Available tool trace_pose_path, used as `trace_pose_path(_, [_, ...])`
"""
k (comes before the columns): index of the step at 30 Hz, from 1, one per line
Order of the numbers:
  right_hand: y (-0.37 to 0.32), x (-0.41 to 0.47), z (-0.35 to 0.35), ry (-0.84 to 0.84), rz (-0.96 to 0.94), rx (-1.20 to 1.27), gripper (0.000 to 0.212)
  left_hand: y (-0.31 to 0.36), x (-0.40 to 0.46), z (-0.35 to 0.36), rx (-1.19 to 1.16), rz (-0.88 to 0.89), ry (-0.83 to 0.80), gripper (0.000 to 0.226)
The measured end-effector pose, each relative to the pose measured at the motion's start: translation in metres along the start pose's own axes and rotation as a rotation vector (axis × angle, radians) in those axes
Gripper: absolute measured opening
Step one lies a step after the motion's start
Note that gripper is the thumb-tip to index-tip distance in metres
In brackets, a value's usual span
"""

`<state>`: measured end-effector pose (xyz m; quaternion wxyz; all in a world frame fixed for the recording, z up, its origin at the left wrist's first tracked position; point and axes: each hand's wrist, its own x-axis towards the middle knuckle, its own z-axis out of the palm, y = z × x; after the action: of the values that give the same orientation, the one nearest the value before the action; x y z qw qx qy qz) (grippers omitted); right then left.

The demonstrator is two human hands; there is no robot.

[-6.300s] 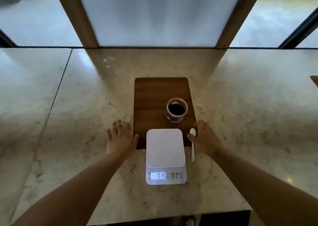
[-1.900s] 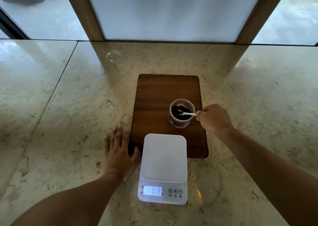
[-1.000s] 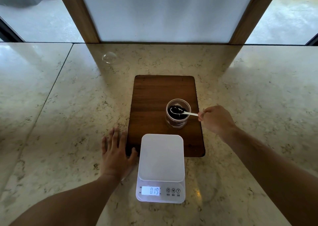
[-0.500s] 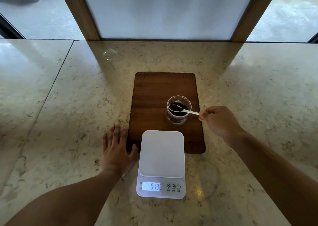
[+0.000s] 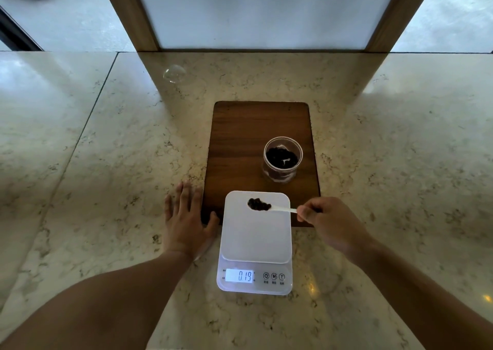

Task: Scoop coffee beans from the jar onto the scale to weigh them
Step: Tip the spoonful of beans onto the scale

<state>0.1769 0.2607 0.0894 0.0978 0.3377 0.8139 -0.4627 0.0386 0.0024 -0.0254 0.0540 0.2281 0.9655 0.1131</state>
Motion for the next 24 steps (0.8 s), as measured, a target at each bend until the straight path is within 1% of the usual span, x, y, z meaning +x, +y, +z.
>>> trace_pose_path(6, [0.022, -0.006, 0.018, 0.015, -0.002, -0.038, 0.026, -0.004, 0.0, 0.005, 0.01, -0.002, 0.011, 0.077])
trace_pose_path(11, [0.027, -0.01, 0.024, 0.095, -0.113, -0.104, 0.021, -0.005, 0.0, 0.006, 0.016, 0.005, 0.016, 0.077])
trace_pose_path(16, [0.028, -0.013, 0.024, 0.17, -0.21, -0.06, 0.016, -0.005, 0.0, 0.006, 0.01, 0.003, 0.019, 0.077])
trace_pose_path(24, [0.027, -0.017, 0.018, 0.241, -0.33, -0.049, 0.015, -0.006, 0.0, 0.007, 0.015, -0.007, 0.007, 0.077])
